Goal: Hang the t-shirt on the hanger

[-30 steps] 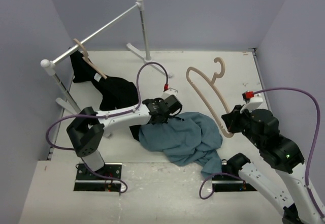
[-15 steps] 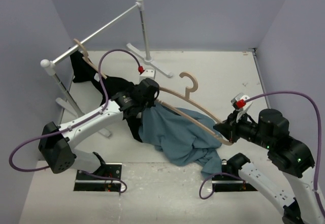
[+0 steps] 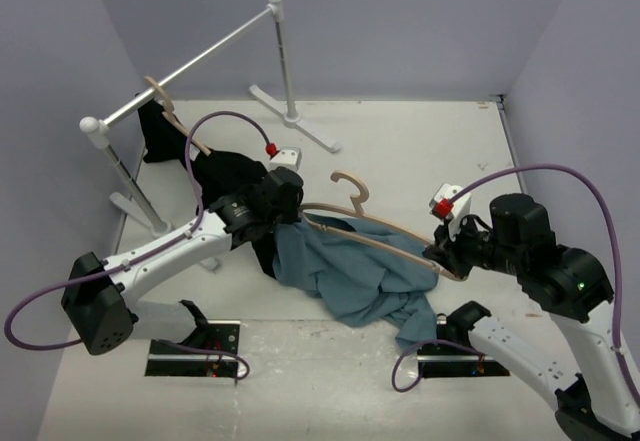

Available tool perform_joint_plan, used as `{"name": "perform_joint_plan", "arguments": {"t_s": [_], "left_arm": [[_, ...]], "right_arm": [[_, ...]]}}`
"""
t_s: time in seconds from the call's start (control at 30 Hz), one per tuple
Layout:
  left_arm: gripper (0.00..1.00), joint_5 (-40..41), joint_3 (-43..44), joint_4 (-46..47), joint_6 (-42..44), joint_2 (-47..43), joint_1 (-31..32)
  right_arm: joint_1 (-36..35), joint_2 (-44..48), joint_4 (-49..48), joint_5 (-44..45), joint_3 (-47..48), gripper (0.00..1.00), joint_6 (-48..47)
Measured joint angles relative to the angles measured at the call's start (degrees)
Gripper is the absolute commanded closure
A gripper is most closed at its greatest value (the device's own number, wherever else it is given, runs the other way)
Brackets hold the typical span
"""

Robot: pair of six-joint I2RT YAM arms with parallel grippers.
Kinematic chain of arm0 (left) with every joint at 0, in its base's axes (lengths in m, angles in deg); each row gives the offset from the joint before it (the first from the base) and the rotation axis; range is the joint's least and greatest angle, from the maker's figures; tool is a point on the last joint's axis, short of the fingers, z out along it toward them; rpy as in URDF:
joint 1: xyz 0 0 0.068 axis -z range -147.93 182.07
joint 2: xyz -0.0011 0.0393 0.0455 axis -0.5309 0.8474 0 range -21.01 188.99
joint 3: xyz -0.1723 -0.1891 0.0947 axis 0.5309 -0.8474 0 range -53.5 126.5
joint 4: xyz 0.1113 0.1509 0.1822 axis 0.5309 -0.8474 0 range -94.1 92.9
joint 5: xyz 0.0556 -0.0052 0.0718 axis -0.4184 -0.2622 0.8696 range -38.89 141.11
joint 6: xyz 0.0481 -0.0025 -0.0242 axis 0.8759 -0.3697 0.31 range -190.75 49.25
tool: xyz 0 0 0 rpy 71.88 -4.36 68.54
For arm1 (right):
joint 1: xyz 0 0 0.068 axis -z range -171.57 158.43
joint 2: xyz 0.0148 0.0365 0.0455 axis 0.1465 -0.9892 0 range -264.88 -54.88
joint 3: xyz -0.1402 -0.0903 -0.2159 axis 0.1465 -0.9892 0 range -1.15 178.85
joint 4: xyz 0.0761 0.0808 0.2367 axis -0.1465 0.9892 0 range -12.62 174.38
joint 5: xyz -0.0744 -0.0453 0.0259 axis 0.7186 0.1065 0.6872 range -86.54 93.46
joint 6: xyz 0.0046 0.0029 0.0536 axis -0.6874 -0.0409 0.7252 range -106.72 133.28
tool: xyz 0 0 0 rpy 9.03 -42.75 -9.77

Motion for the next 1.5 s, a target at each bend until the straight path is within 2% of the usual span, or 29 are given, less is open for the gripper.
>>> {"name": "perform_joint_plan", "arguments": {"t_s": [0.37, 0.67, 0.8, 0.97, 1.1, 1.23, 1.37, 1.5], "left_arm": [[1.00, -2.0, -1.8, 0.8, 1.4, -4.7, 0.0], [1.00, -14.1, -3.7, 4.5, 7.5, -15.6, 0.0], [1.00, -20.1, -2.8, 4.5, 10.2, -20.2, 0.0], [1.00, -26.9, 0.8, 4.0, 13.0, -23.1, 0.0], [1.00, -28.8, 6.4, 1.2, 14.9, -22.2, 0.0], [1.00, -27.1, 14.1, -1.5, 16.2, -18.7, 0.0], [1.00, -22.4, 21.9, -3.8, 17.3, -12.9, 0.0], [1.00, -17.5, 27.3, -3.8, 18.4, -5.8, 0.0]], "right_arm": [[0.0, -2.2, 0.1, -3.8, -1.5, 1.00, -5.6], [0.7, -2.4, -5.2, -8.4, -6.8, 1.00, -8.1], [1.7, 0.6, -9.7, -7.7, -8.4, 1.00, -4.6], [1.8, 6.3, -17.3, -5.0, -13.4, 1.00, 6.9], [1.7, 14.2, -20.4, 5.2, -18.4, 1.00, 16.0], [1.7, 23.4, -18.9, 13.4, -18.1, 1.00, 20.9], [1.7, 26.5, -14.9, 16.7, -12.6, 1.00, 22.0], [1.8, 27.8, -11.9, 15.3, -7.8, 1.00, 21.7]]}}
